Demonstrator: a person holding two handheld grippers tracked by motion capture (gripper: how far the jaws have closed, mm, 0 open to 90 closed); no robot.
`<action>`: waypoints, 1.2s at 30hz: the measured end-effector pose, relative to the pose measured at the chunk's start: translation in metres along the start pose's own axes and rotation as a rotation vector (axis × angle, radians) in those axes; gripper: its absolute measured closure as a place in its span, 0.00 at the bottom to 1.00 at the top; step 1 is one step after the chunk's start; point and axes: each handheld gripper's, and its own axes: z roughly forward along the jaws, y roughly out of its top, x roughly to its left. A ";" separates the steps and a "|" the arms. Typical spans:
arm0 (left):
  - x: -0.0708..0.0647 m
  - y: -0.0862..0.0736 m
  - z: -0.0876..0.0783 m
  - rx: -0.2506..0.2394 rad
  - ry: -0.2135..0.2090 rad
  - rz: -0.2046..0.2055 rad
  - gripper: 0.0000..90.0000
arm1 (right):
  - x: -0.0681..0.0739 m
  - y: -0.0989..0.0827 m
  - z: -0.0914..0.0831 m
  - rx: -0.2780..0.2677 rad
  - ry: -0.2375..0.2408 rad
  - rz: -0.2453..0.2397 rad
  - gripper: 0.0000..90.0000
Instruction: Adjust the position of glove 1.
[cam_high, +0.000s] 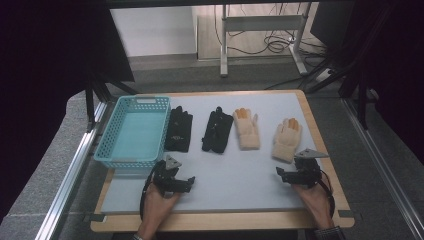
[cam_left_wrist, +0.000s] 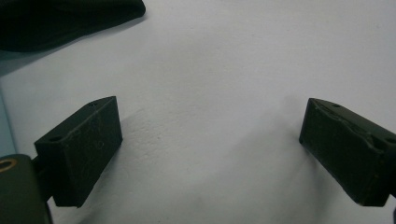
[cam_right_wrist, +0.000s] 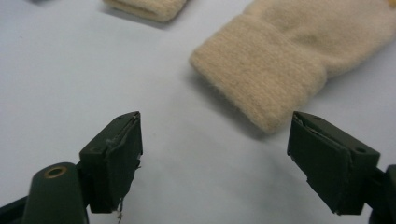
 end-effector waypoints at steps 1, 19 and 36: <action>0.000 0.000 0.000 0.004 0.000 0.004 0.07 | 0.000 0.001 0.000 0.000 0.007 0.003 0.21; 0.000 0.000 0.000 0.000 0.000 -0.001 0.07 | 0.019 0.029 0.006 0.008 0.073 -0.038 0.24; 0.000 0.000 0.000 0.003 0.000 0.002 0.07 | 0.037 0.060 0.047 0.019 0.148 -0.057 0.27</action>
